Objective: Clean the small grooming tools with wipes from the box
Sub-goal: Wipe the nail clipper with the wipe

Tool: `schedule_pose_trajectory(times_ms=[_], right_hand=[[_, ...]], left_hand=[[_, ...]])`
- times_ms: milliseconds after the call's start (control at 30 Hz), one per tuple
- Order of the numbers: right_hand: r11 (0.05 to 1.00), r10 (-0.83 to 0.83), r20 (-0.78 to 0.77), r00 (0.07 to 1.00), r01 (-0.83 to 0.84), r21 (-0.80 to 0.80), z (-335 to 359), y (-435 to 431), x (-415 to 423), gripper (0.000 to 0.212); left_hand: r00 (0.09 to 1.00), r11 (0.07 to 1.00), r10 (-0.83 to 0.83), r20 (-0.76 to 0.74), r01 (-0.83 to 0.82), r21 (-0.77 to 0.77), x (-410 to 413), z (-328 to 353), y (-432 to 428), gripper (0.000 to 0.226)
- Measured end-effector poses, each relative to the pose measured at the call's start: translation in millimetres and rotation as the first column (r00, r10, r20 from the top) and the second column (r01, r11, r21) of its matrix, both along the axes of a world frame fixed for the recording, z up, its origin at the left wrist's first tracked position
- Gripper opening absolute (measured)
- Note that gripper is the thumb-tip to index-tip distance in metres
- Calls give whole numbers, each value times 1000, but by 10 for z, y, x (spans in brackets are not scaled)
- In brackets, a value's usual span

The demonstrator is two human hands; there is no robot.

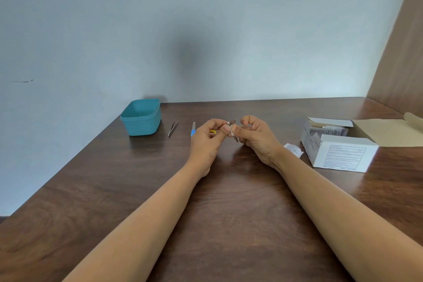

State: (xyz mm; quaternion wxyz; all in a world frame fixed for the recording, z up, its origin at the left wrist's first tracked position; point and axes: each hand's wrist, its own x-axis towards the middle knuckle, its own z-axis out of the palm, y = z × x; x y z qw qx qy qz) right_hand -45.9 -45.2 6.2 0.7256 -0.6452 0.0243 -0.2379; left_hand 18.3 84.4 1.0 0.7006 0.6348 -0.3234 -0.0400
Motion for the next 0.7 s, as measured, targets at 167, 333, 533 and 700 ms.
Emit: schedule_pose_trajectory(times_ms=[167, 333, 533, 700], right_hand=[[1000, -20, 5, 1000, 20, -3, 5, 20, 20, 32], [999, 2, 1, 1000, -1, -43, 23, 46, 14, 34], [993, 4, -39, 999, -8, -120, 31, 47, 12, 35], [992, 14, -41, 999, -19, -127, 37, 45, -1, 36]], left_hand=[[999, 999, -32, 22, 31, 13, -40, 26, 17, 5], [1000, 999, -8, 9, 8, 40, -28, 17, 14, 6], [997, 999, 37, -64, -37, -8, -9, 14, 5, 10], [993, 996, 60, -103, -66, -53, 6, 13, 0, 8]])
